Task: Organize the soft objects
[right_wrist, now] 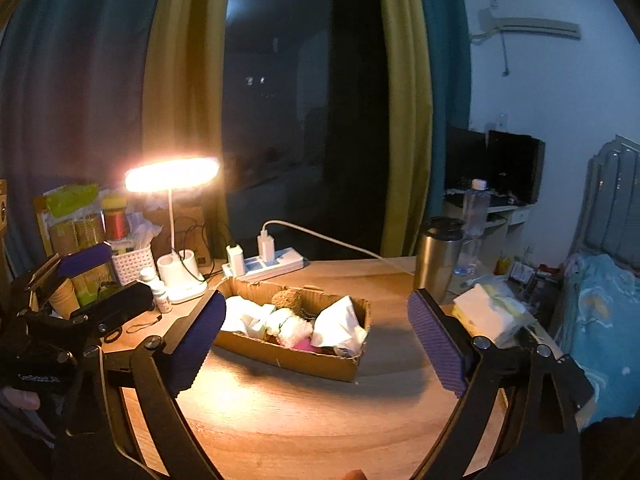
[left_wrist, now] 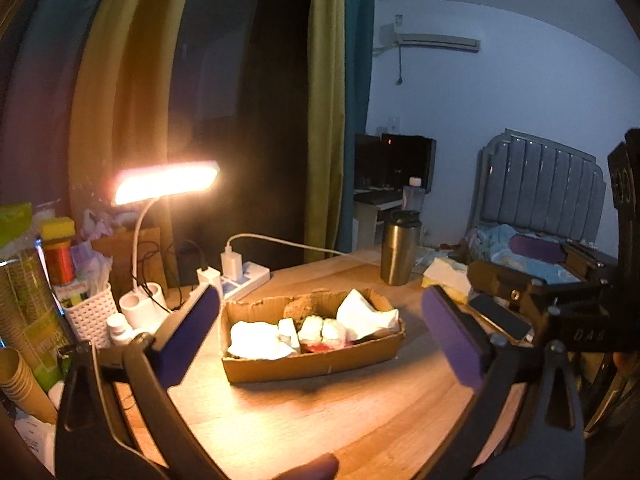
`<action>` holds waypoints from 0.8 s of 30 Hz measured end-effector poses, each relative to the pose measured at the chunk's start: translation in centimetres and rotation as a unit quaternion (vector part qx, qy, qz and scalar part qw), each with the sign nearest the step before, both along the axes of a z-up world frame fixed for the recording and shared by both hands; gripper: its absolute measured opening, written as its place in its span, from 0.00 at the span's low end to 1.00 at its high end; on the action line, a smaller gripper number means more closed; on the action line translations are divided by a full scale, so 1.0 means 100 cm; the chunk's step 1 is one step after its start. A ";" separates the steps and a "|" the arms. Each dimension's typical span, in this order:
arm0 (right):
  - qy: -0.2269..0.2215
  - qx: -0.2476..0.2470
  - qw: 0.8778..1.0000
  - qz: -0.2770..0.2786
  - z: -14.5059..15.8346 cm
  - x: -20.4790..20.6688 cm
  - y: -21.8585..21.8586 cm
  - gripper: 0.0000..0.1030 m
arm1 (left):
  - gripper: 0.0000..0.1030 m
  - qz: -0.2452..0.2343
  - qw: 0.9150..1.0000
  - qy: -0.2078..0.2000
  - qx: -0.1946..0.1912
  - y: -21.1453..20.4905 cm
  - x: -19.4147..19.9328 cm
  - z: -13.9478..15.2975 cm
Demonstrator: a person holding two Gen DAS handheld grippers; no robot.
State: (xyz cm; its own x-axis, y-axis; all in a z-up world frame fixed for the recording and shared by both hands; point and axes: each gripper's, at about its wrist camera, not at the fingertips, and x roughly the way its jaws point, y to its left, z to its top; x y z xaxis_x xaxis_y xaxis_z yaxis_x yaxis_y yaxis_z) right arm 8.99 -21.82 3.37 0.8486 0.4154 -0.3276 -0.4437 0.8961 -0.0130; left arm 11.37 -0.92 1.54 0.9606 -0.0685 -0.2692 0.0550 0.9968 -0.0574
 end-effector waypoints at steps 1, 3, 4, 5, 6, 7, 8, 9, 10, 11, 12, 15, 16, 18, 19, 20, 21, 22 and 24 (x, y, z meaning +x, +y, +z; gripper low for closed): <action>-0.004 0.003 1.000 -0.003 0.003 -0.004 -0.003 0.92 | 0.99 0.001 1.000 -0.003 0.001 -0.002 -0.004 0.003; -0.012 0.006 1.000 -0.007 0.006 -0.012 -0.008 0.92 | 0.99 0.000 1.000 -0.009 -0.002 -0.004 -0.011 0.007; -0.015 0.007 1.000 -0.009 0.008 -0.016 -0.010 0.92 | 0.99 0.001 1.000 -0.010 -0.003 -0.004 -0.015 0.010; -0.019 0.008 1.000 -0.012 0.010 -0.021 -0.013 0.92 | 0.99 0.003 1.000 -0.010 -0.004 -0.005 -0.018 0.012; -0.022 0.009 1.000 -0.014 0.012 -0.024 -0.015 0.92 | 0.99 0.004 1.000 -0.010 -0.005 -0.006 -0.021 0.014; -0.026 0.011 0.999 -0.017 0.014 -0.028 -0.017 0.92 | 0.99 0.005 1.000 -0.014 -0.006 -0.006 -0.026 0.018; -0.028 0.012 0.999 -0.018 0.015 -0.031 -0.019 0.92 | 0.99 0.006 1.000 -0.016 -0.007 -0.006 -0.029 0.020; -0.031 0.013 0.999 -0.019 0.016 -0.035 -0.021 0.92 | 0.99 0.008 1.000 -0.018 -0.008 -0.006 -0.033 0.022; -0.033 0.014 0.999 -0.020 0.018 -0.039 -0.022 0.92 | 0.99 0.009 1.000 -0.022 -0.007 -0.008 -0.036 0.025; -0.035 0.014 0.999 -0.021 0.019 -0.043 -0.024 0.92 | 0.99 0.011 1.000 -0.025 -0.006 -0.009 -0.039 0.027; -0.037 0.014 0.999 -0.022 0.021 -0.047 -0.026 0.92 | 0.99 0.014 1.000 -0.028 -0.003 -0.010 -0.042 0.029; -0.045 0.017 0.999 -0.026 0.026 -0.055 -0.031 0.92 | 0.99 0.018 0.999 -0.036 0.004 -0.014 -0.049 0.036; -0.045 0.016 0.998 -0.028 0.029 -0.056 -0.033 0.92 | 0.99 0.019 0.999 -0.036 0.007 -0.015 -0.051 0.039; -0.052 0.014 0.998 -0.033 0.036 -0.061 -0.036 0.92 | 0.99 0.024 0.999 -0.046 0.012 -0.019 -0.057 0.047; -0.058 0.015 0.998 -0.037 0.040 -0.064 -0.038 0.92 | 0.99 0.025 0.998 -0.051 0.013 -0.020 -0.060 0.050; -0.061 0.016 0.997 -0.040 0.043 -0.066 -0.041 0.92 | 0.99 0.026 0.998 -0.058 0.015 -0.021 -0.064 0.053; -0.063 0.020 0.997 -0.043 0.046 -0.068 -0.043 0.92 | 0.99 0.027 0.998 -0.062 0.016 -0.021 -0.067 0.056; -0.064 0.024 0.997 -0.047 0.049 -0.069 -0.046 0.92 | 0.99 0.028 0.997 -0.067 0.018 -0.022 -0.070 0.059; -0.066 0.029 0.996 -0.053 0.053 -0.073 -0.051 0.92 | 0.99 0.029 0.997 -0.072 0.020 -0.022 -0.074 0.063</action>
State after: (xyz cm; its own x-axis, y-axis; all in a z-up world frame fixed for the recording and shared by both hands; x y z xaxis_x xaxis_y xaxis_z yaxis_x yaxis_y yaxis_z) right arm 1.71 -26.93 8.65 0.9229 0.3361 -0.1876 -0.3443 0.9388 -0.0120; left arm 3.95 -3.10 7.87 0.9915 -0.0035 -0.1299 0.0016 0.9999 -0.0140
